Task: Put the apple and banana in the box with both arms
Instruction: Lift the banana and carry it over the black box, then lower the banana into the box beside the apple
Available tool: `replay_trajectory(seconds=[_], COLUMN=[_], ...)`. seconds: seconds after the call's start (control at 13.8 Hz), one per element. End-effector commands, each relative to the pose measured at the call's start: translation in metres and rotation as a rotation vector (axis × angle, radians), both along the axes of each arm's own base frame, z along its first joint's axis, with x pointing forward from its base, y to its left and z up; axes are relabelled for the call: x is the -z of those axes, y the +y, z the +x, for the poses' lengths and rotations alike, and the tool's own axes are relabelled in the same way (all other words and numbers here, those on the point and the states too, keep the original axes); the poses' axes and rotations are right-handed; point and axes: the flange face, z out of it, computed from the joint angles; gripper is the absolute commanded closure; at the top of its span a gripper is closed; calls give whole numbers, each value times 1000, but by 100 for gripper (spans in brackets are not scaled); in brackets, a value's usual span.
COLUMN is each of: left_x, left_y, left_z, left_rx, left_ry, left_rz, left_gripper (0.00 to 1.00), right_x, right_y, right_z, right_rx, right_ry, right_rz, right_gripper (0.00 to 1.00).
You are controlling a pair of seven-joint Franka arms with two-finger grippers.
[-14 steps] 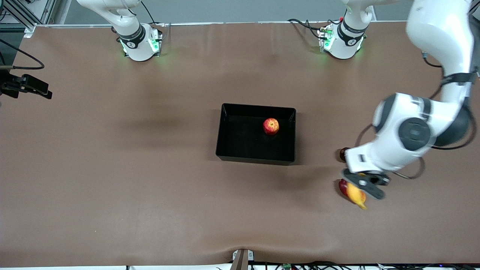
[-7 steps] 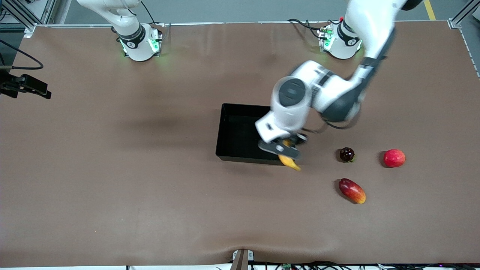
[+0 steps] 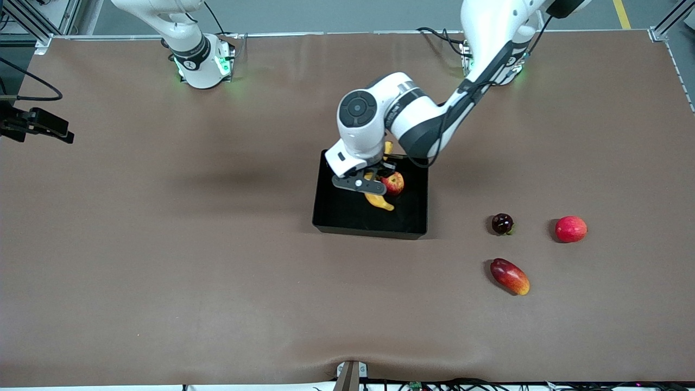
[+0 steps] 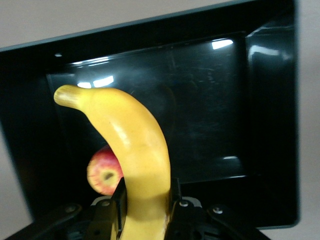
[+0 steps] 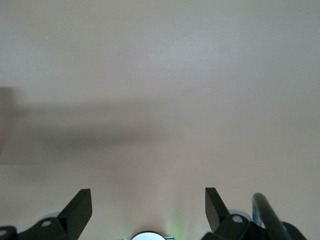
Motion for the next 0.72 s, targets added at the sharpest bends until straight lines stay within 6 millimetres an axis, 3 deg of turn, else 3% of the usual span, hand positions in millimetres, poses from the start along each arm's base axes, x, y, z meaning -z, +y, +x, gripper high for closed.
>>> replay_trajectory(seconds=[0.0,0.36,0.65], left_x=[17,52,79], left_y=[-8,-19,-30], left_z=[3,10,3], left_rx=[-17,-46,-35], left_ry=[-7,-25,-16], left_rz=[-55,-132,-145], left_gripper=[100,100,100], right_x=[-3,-3,-1], right_y=[-5,-5,-6], right_z=[3,3,4], right_rx=[13,14,16], right_ry=[0,0,5], right_rz=[-12,-12,-12], right_gripper=[0,0,0])
